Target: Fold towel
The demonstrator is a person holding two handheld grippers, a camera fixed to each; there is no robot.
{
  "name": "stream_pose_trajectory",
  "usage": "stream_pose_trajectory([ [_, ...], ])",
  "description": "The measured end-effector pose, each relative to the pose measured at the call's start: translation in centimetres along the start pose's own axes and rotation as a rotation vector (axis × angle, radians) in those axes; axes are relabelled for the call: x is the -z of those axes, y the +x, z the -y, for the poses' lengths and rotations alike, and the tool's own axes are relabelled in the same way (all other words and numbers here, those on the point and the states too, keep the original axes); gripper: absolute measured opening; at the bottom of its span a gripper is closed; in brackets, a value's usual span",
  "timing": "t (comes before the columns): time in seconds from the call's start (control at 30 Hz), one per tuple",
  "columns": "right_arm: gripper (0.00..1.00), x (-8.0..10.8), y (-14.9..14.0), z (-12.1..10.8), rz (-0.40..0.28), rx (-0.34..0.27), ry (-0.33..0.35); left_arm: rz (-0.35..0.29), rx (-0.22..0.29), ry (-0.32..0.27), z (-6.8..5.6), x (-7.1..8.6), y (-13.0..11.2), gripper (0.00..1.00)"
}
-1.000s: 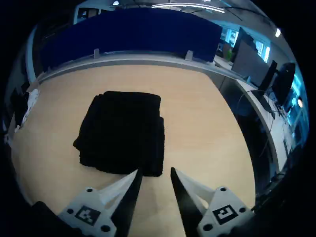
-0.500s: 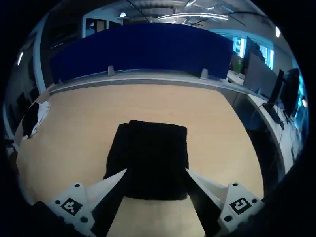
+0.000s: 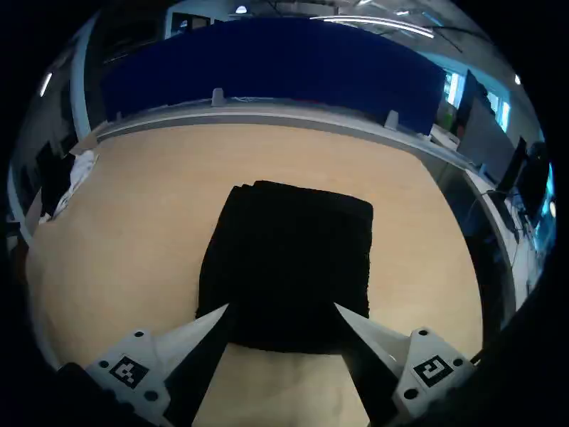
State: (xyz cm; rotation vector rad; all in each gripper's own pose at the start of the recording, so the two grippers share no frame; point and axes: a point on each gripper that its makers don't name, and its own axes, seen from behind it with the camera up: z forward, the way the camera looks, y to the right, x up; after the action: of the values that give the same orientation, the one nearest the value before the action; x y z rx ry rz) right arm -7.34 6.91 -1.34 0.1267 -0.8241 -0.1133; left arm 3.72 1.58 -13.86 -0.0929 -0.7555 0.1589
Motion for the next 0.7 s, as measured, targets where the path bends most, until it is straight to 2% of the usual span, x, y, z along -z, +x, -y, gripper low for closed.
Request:
stream_pose_trajectory([
  [0.2, 0.95, 0.2, 1.2, -0.2, -0.027, -0.007, -0.004, -0.001, 0.003, 0.004, 0.1, -0.1, 0.2, 0.90],
  [0.4, 0.95, 0.6, 5.8, -1.0, -0.110, -0.024, -0.012, 0.001, 0.003, 0.009, 0.1, -0.2, 0.3, 0.90],
  [0.57, 0.96, -1.2, 8.9, -1.7, -0.129, -0.025, -0.001, 0.005, 0.007, 0.015, 0.1, -0.4, 0.3, 0.90],
  [0.7, 0.95, -3.5, 9.8, -1.9, -0.107, -0.022, 0.015, 0.007, 0.009, 0.023, 0.2, -0.5, 0.3, 0.90],
])
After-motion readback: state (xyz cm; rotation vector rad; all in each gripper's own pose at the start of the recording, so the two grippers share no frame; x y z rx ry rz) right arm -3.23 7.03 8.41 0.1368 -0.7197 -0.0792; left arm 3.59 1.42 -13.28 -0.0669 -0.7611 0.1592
